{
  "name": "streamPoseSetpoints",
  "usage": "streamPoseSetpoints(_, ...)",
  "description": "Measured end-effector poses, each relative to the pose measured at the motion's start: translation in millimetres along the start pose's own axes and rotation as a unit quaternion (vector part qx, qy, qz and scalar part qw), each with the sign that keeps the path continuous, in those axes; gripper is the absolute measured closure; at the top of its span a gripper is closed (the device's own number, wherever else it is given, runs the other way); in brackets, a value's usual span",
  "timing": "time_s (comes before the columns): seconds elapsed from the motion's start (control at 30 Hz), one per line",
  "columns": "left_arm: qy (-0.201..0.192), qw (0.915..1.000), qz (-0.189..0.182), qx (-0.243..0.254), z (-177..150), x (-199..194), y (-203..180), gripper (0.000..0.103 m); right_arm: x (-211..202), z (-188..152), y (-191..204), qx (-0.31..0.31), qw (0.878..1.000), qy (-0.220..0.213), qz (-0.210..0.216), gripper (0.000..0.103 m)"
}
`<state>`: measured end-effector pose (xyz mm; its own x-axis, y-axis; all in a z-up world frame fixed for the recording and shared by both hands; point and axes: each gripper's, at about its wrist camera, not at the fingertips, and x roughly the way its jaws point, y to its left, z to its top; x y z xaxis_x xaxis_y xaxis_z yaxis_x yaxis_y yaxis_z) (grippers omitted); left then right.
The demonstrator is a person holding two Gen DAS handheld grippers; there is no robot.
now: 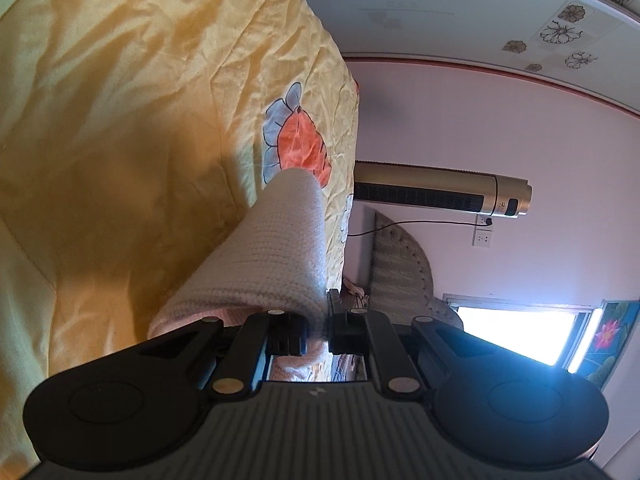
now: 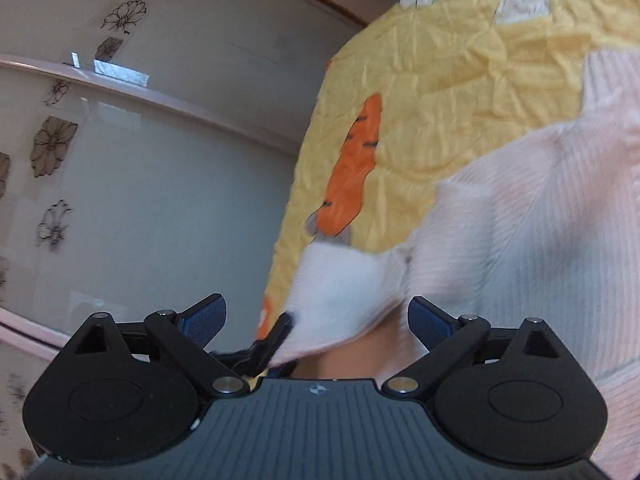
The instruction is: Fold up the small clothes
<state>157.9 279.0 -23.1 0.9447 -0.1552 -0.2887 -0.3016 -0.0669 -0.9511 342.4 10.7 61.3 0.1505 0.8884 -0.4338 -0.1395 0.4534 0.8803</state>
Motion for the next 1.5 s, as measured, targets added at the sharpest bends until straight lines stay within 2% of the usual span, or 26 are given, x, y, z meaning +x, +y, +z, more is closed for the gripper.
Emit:
streamPoseSetpoints(0.1,0.002,1.0000,0.000,0.004,-4,-2,-1,0.095,19,-7,-8,0.048,0.998,0.043,0.021,0.008)
streamPoseSetpoints(0.13,0.002,1.0000,0.002,0.005,-5,-3,-1,0.095,24,-7,-9,0.052,0.998,0.043,0.016,0.009)
streamPoseSetpoints(0.23,-0.003,0.9999,0.010,0.012,-9,-7,0,0.095,37,-1,-20,0.081,0.997,0.020,-0.005,0.022)
streamPoseSetpoints(0.27,-0.004,0.9998,0.013,0.011,-9,-7,2,0.095,41,1,-24,0.092,0.996,0.015,-0.012,0.033)
streamPoseSetpoints(0.3,-0.004,0.9998,0.017,0.011,-9,-7,3,0.095,46,3,-27,0.097,0.995,0.008,-0.021,0.052)
streamPoseSetpoints(0.33,-0.005,0.9997,0.022,0.013,-9,-7,4,0.095,49,4,-29,0.093,0.995,0.001,-0.033,0.063)
streamPoseSetpoints(0.37,-0.005,0.9996,0.025,0.015,-9,-7,4,0.095,50,2,-29,0.084,0.995,-0.006,-0.044,0.085)
streamPoseSetpoints(0.4,-0.002,0.9995,0.026,0.015,-10,-6,3,0.095,49,0,-29,0.072,0.996,-0.011,-0.049,0.090)
streamPoseSetpoints(0.53,0.037,0.9981,0.007,0.049,-31,0,-11,0.095,24,-8,-20,0.010,0.998,-0.036,-0.059,0.090)
streamPoseSetpoints(0.6,0.076,0.9920,-0.007,0.100,-56,4,-26,0.094,-4,-9,-15,-0.010,0.997,-0.067,-0.045,0.090)
streamPoseSetpoints(0.63,0.100,0.9872,-0.016,0.123,-69,6,-32,0.091,-26,-7,-15,-0.013,0.996,-0.083,-0.030,0.090)
streamPoseSetpoints(0.7,0.166,0.9712,-0.036,0.166,-101,10,-37,0.073,-72,-9,-13,-0.020,0.993,-0.115,-0.001,0.090)
streamPoseSetpoints(0.77,0.211,0.9568,-0.027,0.198,-130,8,-33,0.012,-121,-14,-15,-0.026,0.989,-0.146,0.016,0.090)
streamPoseSetpoints(0.8,0.214,0.9546,-0.019,0.207,-139,4,-29,0.006,-148,-19,-20,-0.025,0.986,-0.164,0.020,0.090)
streamPoseSetpoints(0.9,0.208,0.9507,0.000,0.230,-156,-6,-13,0.006,-218,-36,-44,-0.018,0.976,-0.217,0.007,0.090)
streamPoseSetpoints(1.03,0.159,0.9681,0.042,0.189,-143,-5,3,0.006,-273,-63,-114,0.043,0.961,-0.272,-0.041,0.090)
streamPoseSetpoints(1.13,0.125,0.9755,0.063,0.170,-134,-1,2,0.006,-280,-76,-163,0.087,0.951,-0.287,-0.073,0.090)
streamPoseSetpoints(1.23,0.102,0.9745,0.080,0.183,-133,0,-6,0.006,-277,-84,-185,0.110,0.948,-0.292,-0.067,0.090)
streamPoseSetpoints(1.3,0.099,0.9733,0.070,0.195,-139,0,-15,0.006,-275,-83,-188,0.112,0.948,-0.293,-0.060,0.090)
streamPoseSetpoints(1.4,0.076,0.9650,0.072,0.240,-147,2,-32,0.006,-282,-81,-182,0.105,0.948,-0.298,-0.043,0.090)
streamPoseSetpoints(1.5,0.054,0.9584,0.102,0.261,-147,13,-35,0.007,-294,-84,-174,0.094,0.945,-0.313,-0.012,0.090)
